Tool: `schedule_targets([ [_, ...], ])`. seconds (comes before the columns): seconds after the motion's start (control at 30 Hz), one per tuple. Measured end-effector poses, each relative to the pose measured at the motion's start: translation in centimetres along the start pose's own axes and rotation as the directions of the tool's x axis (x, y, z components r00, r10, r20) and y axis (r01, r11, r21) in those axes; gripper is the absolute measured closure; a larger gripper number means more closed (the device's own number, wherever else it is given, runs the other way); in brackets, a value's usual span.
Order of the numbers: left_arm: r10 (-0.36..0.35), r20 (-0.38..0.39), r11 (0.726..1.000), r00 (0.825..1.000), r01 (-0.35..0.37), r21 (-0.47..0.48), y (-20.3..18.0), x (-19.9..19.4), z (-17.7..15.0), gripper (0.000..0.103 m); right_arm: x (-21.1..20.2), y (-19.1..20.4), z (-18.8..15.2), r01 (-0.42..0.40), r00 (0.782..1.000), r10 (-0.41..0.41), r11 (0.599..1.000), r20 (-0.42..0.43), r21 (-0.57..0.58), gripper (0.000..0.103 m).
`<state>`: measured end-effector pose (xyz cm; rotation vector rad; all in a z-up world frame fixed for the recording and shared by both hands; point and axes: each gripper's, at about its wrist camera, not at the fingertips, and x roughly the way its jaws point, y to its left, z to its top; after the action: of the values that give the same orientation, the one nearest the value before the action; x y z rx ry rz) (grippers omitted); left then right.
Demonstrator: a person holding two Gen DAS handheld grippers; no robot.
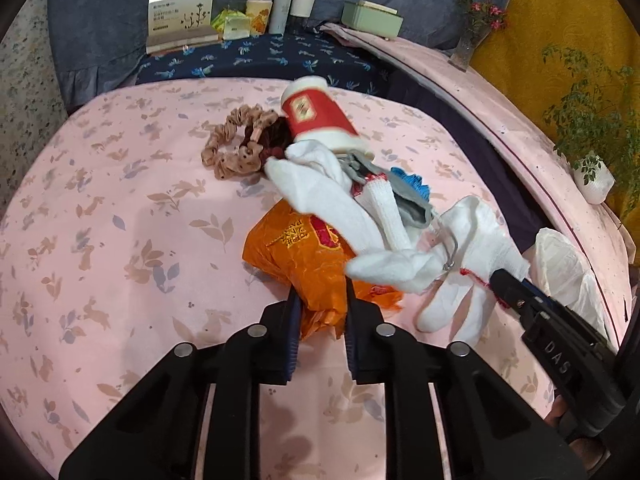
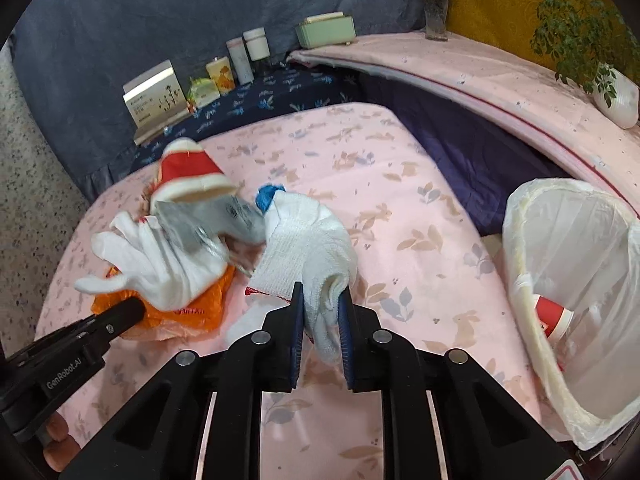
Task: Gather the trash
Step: 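Grasp the white glove with the right tool while the left tool grasps an orange bag, then carry glove and orange bag over the white bin and open both tools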
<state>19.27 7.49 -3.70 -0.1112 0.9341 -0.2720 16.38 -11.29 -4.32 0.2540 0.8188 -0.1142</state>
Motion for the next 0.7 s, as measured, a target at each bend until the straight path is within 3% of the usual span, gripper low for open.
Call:
schedule_targets([
  [0.37, 0.068, 0.147, 0.996, 0.987, -0.075, 0.040, -2.7, -6.7, 1.8, 0.087, -7.1, -0.9, 2.6, -0.053, 0.987, 0.050, 0.998, 0.150, 0.020, 0.088],
  [0.7, 0.037, 0.231, 0.996, 0.972, -0.054, 0.064, -5.5, -10.9, 2.9, 0.087, -11.8, -2.4, 3.2, -0.085, 0.969, 0.073, 0.996, 0.237, 0.039, 0.088],
])
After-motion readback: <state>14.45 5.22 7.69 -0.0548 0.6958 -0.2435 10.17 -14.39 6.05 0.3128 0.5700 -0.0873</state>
